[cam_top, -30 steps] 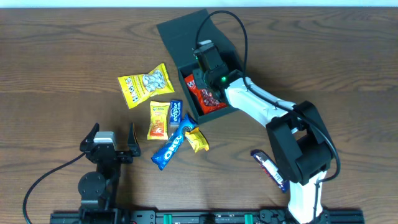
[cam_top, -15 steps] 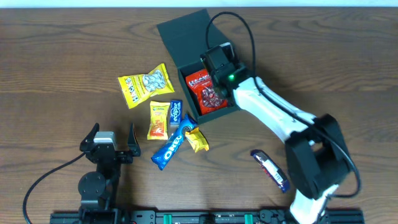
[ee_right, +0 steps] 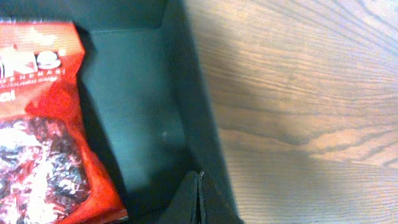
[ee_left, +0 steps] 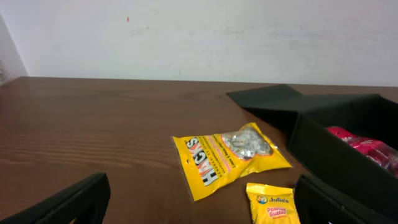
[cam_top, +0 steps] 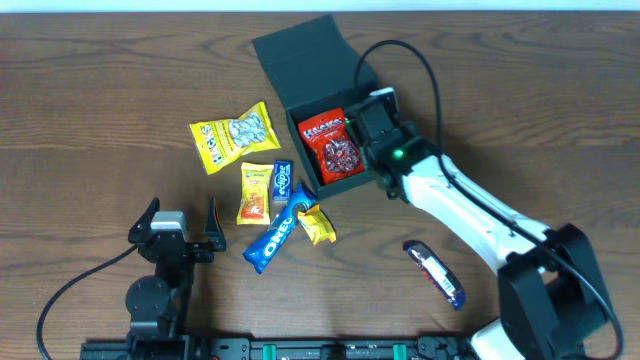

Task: Pack container

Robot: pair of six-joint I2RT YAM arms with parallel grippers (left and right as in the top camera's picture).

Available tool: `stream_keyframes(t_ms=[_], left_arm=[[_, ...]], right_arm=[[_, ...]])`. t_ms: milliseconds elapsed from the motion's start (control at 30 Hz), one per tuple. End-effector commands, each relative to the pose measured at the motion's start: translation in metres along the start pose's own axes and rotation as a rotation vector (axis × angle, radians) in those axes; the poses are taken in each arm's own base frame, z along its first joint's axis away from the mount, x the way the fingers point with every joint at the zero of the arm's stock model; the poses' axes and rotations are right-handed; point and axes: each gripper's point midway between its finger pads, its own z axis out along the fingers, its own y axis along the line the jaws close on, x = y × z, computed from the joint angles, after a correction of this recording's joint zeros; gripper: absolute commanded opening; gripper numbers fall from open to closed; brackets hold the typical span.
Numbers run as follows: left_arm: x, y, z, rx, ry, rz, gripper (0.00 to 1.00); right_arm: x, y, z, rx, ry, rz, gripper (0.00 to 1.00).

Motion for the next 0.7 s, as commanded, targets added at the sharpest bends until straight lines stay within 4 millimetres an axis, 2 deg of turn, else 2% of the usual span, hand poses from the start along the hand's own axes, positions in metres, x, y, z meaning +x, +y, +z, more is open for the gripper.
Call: stream_keyframes(t_ms=[0,133,267,333,433,600,667], left_arm=[[0.018,0.002,0.001,-0.010,0.054,-0.003,0.96],[0.018,0.002,0.001,-0.010,0.054,-0.003,0.95],[0.018,0.002,0.001,-0.010,0.054,-0.003,0.95],[0.018,0.002,0.001,-0.011,0.054,-0.003,0.96],[0.018,0.002,0.001,-0.010,0.055,-0.003,0.95],[0.018,0.002,0.001,-0.011,0.054,-0.003,0.95],[0.018,0.002,0.001,-0.011,0.055,-0.003,0.95]], right_arm=[[0.020,-0.011,0.010,0.020,0.048,0.048,0.01],[0.028,-0.002,0.020,-0.048,0.048,0.093,0.01],[0.014,0.007,0.019,-0.101,-0.010,0.113,0.01],[0.013,0.010,0.019,-0.113,-0.013,0.114,0.01],[0.019,0.007,0.019,-0.103,0.007,0.104,0.01],[0.027,-0.012,0.023,-0.022,0.039,0.089,0.01],[0.033,-0.014,0.023,-0.011,0.061,0.077,0.01]])
